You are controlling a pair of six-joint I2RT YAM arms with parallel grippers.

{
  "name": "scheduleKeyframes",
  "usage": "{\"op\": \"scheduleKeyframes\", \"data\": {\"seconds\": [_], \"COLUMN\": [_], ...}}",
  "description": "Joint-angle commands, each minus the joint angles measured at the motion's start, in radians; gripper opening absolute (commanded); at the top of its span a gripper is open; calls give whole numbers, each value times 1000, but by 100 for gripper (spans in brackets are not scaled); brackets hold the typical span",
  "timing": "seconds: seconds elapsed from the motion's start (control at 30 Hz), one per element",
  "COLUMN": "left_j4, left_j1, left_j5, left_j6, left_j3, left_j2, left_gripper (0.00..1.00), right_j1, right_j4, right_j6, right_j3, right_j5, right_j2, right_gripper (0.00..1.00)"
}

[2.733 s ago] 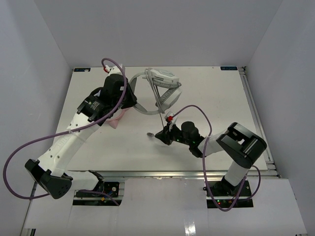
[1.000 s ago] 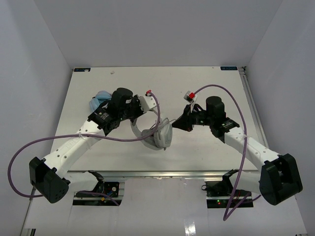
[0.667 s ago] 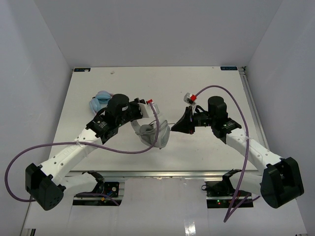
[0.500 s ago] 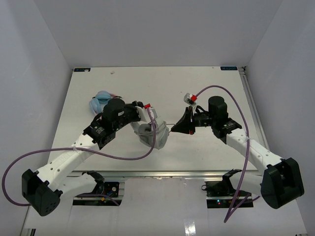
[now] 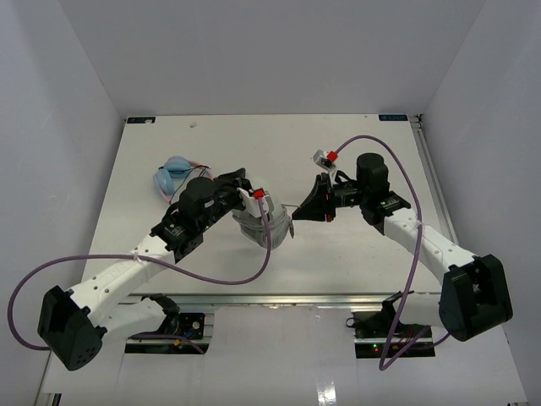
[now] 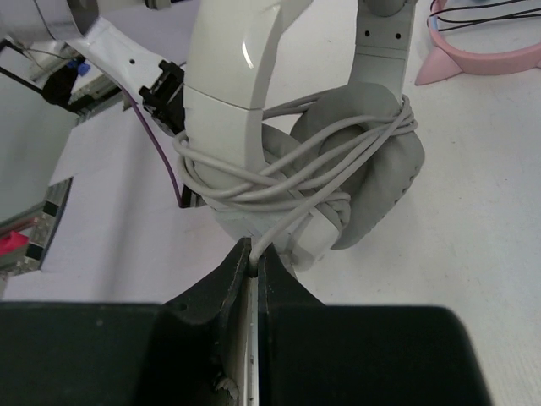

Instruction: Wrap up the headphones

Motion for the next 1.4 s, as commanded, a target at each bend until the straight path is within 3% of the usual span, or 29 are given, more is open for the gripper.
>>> {"op": "scheduleKeyframes", "data": {"seconds": [0.0,0.33,0.43,0.7,0.83,1.13,1.3,1.37], "left_j4": [-40,1,-88,-284,-418,-384,-356,-343], "left_j1": [35,35,34,25,12,-15,-14,-9], "left_j5": [-253,-369,-411,-522,-591,-698,-707,-719], "left_j6": [102,26,-97,-316,-470,-492,-497,-494], "left_j3": [-20,46,124,295,385,332,320,313], "left_j2": [40,154,204,344,430,497,535,553], "left_gripper": [0,0,0,0,0,0,0,0], "right_j1": [-13,-10,-2,26,24,17,3,-10], "right_j4": [241,545,643,619,522,621,781,978], "right_j6": [189,502,597,647,650,870,1028,1121], "right_j3": [36,-24,-37,-28,-9,-15,-37,-56], "right_j5": [-215,-186,-129,116,270,358,329,302], "right_j2": [-42,-18,19,99,112,109,179,255], "right_gripper": [8,8,8,8,8,8,8,8]}}
